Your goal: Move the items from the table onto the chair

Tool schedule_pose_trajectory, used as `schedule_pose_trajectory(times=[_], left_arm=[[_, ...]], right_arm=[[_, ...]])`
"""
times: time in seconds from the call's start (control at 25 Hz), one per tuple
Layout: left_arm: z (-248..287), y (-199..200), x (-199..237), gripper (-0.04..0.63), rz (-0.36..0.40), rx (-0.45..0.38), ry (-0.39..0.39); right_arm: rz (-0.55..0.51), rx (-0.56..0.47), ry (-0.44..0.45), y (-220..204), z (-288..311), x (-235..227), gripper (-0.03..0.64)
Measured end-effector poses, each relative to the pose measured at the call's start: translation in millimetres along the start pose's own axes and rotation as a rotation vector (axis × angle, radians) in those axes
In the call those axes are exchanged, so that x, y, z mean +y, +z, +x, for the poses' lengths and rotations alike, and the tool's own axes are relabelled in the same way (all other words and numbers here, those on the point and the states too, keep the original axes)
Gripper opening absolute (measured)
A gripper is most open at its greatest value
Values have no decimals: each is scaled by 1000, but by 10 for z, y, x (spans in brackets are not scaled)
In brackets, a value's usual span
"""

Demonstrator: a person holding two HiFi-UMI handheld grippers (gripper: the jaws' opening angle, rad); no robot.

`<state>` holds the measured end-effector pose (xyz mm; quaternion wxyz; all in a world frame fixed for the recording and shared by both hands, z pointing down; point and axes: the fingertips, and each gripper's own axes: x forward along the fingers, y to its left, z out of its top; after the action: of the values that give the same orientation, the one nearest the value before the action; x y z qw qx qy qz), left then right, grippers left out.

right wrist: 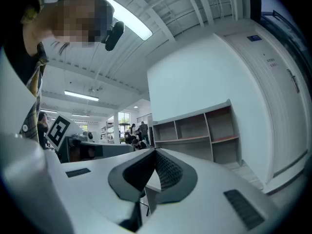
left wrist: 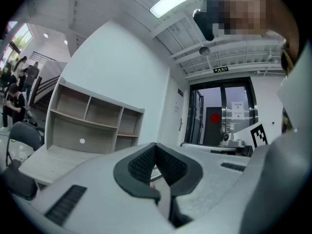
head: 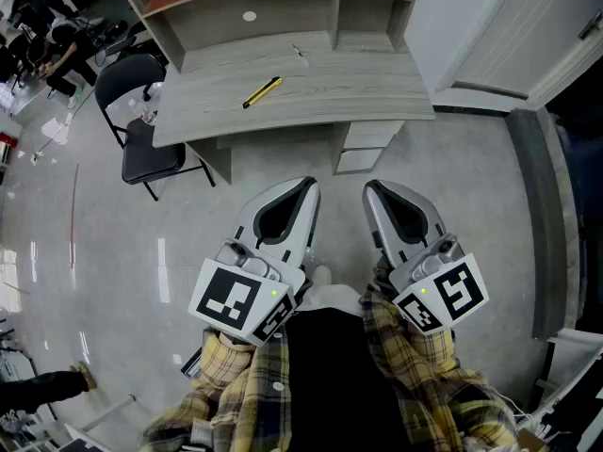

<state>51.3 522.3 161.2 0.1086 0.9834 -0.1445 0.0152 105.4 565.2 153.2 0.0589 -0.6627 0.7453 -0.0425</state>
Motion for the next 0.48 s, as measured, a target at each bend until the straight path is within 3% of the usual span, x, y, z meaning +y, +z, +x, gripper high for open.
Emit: schedule_pose_trajectory(times=[0.48], left_arm=[[-1, 3, 88, 3, 5, -9, 49]], right_arm=[[-3, -12, 23, 3, -2, -41, 17]])
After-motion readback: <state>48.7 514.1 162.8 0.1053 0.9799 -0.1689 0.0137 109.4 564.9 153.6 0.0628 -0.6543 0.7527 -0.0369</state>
